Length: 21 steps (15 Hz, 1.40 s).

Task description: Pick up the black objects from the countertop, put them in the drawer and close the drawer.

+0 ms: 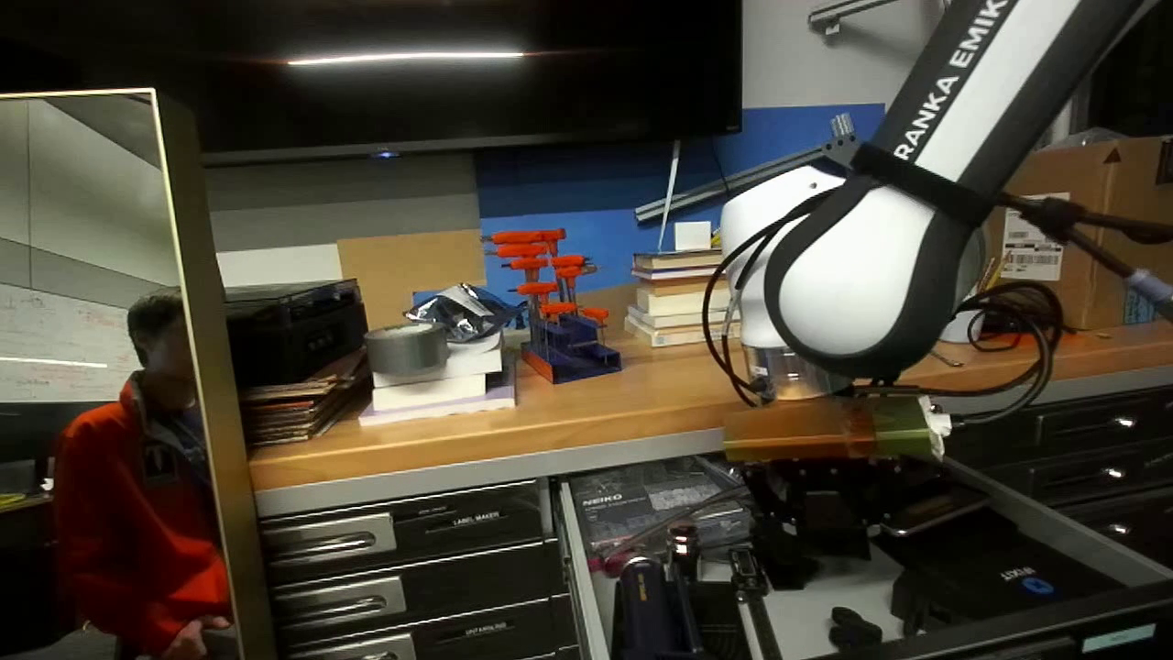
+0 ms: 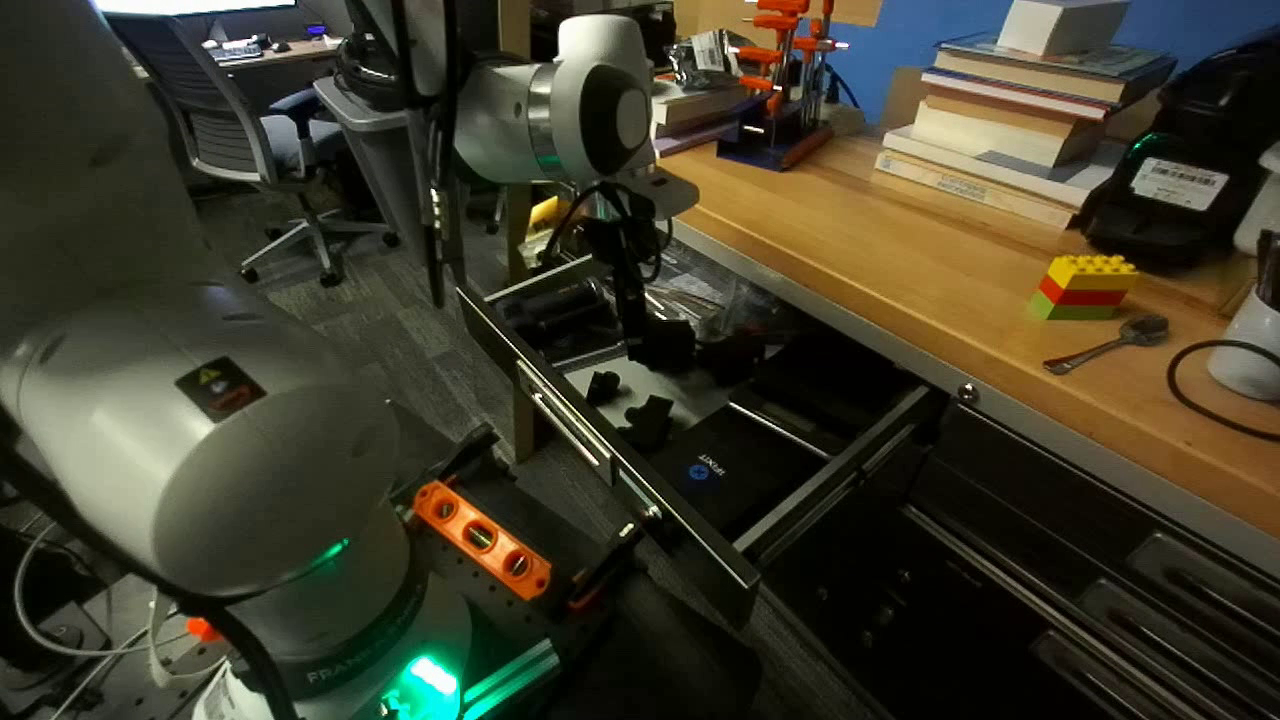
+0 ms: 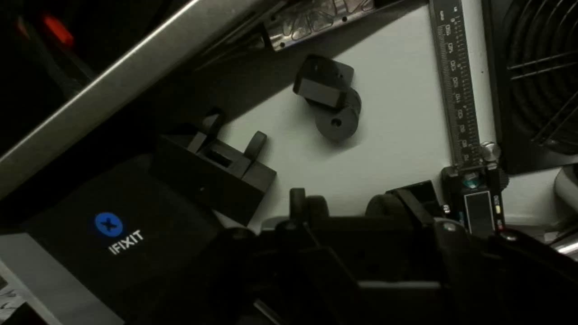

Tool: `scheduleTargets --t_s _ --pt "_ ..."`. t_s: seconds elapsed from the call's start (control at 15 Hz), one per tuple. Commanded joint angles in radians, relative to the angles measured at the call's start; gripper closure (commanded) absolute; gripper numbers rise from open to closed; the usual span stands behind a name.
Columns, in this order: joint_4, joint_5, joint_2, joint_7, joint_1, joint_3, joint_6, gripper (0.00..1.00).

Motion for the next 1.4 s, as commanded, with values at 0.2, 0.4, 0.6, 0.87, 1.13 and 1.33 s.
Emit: scheduleTargets --t_s 0.2,0.4,0.6,0.87,1.13,1.33 --pt "-0.039 -0.161 -0.021 0.329 -0.009 0.014 0.075 0.75" --pt "-0.05 -0.215 -0.012 0.437 -0.01 0.012 0.103 0.75" --pt "-0.064 -0.262 -0.007 0.527 -0.011 0.01 0.124 0.75" --pt "-0.078 -0.292 0.009 0.597 -0.009 0.006 0.148 0.75" --pt "-0.081 -0.326 0.033 0.639 -0.011 -0.004 0.202 0.75" --pt "-0.077 -0.358 0.061 0.667 -0.015 -0.014 0.252 0.75"
